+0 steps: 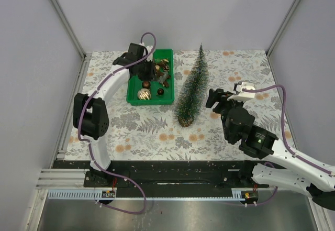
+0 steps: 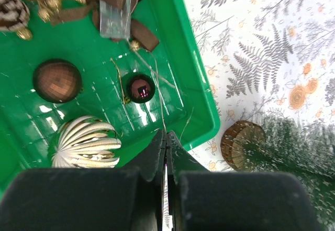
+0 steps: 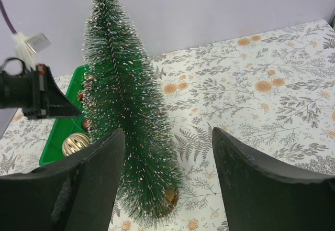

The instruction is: Decorate the small christmas tree

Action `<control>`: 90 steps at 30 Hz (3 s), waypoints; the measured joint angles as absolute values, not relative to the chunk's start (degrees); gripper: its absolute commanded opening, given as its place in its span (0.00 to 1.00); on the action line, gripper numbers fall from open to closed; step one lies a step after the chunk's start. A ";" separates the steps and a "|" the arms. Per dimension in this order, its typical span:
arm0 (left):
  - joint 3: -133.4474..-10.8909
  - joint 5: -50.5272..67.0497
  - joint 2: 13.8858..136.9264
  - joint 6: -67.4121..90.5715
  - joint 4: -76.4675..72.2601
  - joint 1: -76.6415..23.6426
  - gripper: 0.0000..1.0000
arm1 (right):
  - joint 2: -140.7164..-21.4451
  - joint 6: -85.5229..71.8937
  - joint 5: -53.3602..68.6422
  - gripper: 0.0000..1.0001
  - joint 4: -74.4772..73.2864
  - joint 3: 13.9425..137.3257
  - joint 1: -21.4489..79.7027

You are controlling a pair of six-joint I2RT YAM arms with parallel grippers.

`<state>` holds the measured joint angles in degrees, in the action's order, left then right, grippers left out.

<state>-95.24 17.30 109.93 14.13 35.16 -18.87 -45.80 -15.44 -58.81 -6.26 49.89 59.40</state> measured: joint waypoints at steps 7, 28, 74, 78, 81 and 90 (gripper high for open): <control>-105.91 16.05 101.51 7.35 41.43 -18.92 0.00 | -48.42 -14.37 -57.41 0.74 -5.56 50.98 59.40; -115.68 21.04 72.90 -8.19 50.54 -22.35 0.11 | -59.72 -8.64 -43.55 0.92 -0.95 63.90 60.10; -56.64 14.50 80.14 -32.12 35.70 -23.81 0.99 | -56.88 -4.34 -37.69 0.95 0.19 57.14 63.26; -59.13 16.40 84.95 -31.81 33.39 -25.36 0.99 | -54.78 -4.56 -38.52 0.94 -0.05 56.93 63.29; -61.23 17.17 88.49 -31.20 31.53 -26.13 0.99 | -53.78 -4.75 -38.96 0.94 -0.75 56.93 63.29; -66.43 17.74 98.87 -27.88 27.20 -28.27 0.97 | -53.52 -5.04 -39.83 0.92 -2.00 56.23 63.29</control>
